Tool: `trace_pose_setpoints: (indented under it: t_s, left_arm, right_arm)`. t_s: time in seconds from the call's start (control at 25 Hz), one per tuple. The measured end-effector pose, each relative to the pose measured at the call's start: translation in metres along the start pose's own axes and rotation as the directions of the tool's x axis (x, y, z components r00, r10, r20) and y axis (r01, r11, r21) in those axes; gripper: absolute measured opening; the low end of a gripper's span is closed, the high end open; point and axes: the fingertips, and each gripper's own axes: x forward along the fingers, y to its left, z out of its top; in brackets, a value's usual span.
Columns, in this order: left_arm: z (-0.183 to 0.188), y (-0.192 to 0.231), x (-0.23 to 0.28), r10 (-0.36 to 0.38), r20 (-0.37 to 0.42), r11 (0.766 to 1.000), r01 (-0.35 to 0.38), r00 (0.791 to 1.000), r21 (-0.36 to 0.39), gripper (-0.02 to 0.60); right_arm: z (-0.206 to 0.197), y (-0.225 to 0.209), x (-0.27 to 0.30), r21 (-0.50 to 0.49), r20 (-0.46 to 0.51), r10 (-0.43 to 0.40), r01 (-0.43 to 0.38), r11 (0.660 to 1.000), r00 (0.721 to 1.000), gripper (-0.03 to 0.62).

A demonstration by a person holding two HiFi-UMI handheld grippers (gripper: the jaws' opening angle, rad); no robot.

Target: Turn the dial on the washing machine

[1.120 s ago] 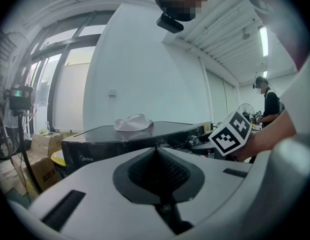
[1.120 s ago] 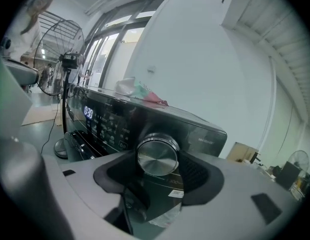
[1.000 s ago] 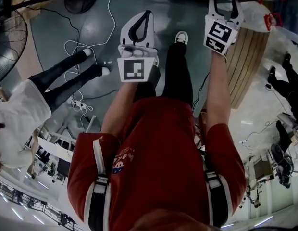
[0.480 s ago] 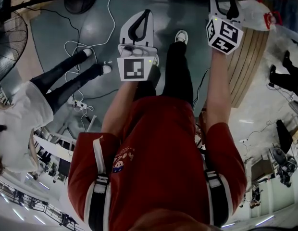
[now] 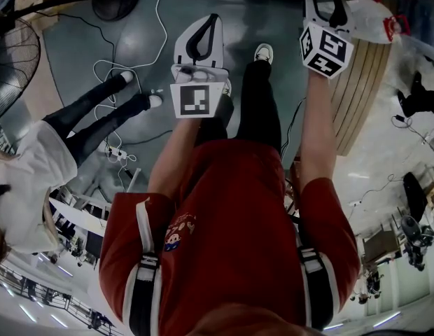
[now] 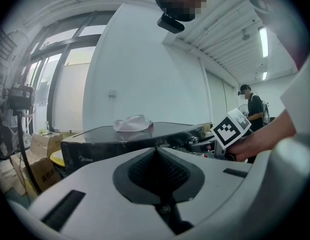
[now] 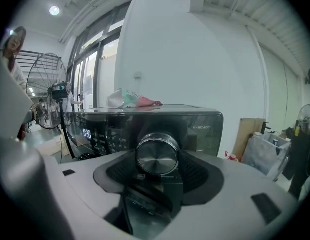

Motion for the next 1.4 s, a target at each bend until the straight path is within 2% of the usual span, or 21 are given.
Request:
trace_pose_setpoints:
  t_s: [0.28, 0.48, 0.68, 0.8, 0.92, 1.0, 1.4]
  left_arm:
    - [0.002, 0.002, 0.003, -0.007, 0.011, 1.000, 0.007, 1.000, 0.005, 0.016]
    - [0.006, 0.001, 0.003, -0.004, 0.017, 1.000, 0.004, 1.000, 0.009, 0.016]
    - [0.006, 0.003, 0.003, -0.001, 0.014, 1.000, 0.001, 1.000, 0.002, 0.015]
    - [0.007, 0.004, 0.003, -0.001, 0.015, 1.000, 0.001, 1.000, -0.003, 0.015]
    - [0.005, 0.005, 0.003, 0.003, 0.012, 1.000, -0.002, 1.000, -0.012, 0.016]
    - [0.003, 0.005, 0.004, 0.000, 0.012, 1.000, 0.000, 1.000, 0.002, 0.016]
    - [0.003, 0.005, 0.004, -0.002, 0.022, 1.000, 0.002, 1.000, -0.002, 0.016]
  right_arm:
    - [0.001, 0.002, 0.003, 0.038, 0.003, 0.021, -0.021, 0.999, 1.000, 0.275]
    - [0.002, -0.002, 0.001, 0.146, 0.017, 0.053, -0.054, 0.988, 0.998, 0.275]
    - [0.000, -0.004, 0.002, 0.261, 0.030, 0.079, -0.084, 0.962, 0.996, 0.275]
    - [-0.001, -0.005, 0.001, 0.349, 0.047, 0.098, -0.108, 0.931, 0.994, 0.275]
    - [-0.002, -0.007, 0.002, 0.468, 0.080, 0.123, -0.147, 0.872, 0.989, 0.275]
    - [-0.002, -0.009, 0.002, 0.513, 0.098, 0.130, -0.162, 0.843, 0.987, 0.275]
    - [-0.003, -0.011, 0.001, 0.511, 0.103, 0.120, -0.156, 0.845, 0.987, 0.275]
